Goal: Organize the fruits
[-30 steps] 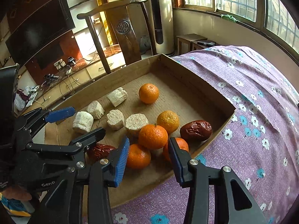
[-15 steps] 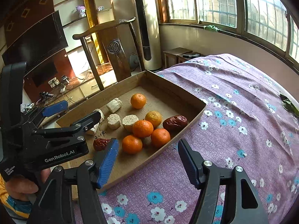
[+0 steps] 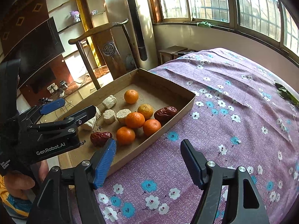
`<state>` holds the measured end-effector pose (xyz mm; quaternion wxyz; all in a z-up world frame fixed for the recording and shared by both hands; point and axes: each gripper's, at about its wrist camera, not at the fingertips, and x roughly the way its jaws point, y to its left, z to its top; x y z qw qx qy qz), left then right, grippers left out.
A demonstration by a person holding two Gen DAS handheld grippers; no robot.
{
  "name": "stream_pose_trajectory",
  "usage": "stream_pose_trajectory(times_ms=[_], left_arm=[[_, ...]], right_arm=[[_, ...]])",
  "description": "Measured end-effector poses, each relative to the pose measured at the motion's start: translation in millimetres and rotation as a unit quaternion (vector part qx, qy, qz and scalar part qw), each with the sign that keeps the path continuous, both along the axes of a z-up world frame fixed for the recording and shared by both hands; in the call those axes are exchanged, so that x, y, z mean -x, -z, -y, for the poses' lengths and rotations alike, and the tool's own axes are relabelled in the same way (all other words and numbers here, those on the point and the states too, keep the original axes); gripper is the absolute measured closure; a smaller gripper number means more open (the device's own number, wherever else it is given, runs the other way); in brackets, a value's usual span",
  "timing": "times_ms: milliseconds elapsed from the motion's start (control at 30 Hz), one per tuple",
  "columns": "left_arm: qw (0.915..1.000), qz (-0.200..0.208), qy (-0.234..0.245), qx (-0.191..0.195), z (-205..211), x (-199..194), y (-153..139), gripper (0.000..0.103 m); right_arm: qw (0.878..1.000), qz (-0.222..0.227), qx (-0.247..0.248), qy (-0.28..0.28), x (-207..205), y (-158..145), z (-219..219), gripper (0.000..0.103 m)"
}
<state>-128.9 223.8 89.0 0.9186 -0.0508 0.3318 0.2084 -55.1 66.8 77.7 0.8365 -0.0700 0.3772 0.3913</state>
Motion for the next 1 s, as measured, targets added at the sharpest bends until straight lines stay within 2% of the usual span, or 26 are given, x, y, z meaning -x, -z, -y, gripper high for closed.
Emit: stream_pose_trajectory(times_ms=[1000], left_arm=[[1.0, 0.003, 0.003, -0.004, 2.4, 0.8, -4.9, 0.008]], right_arm=[[1.0, -0.01, 0.003, -0.006, 0.2, 5.0, -3.7, 0.027]])
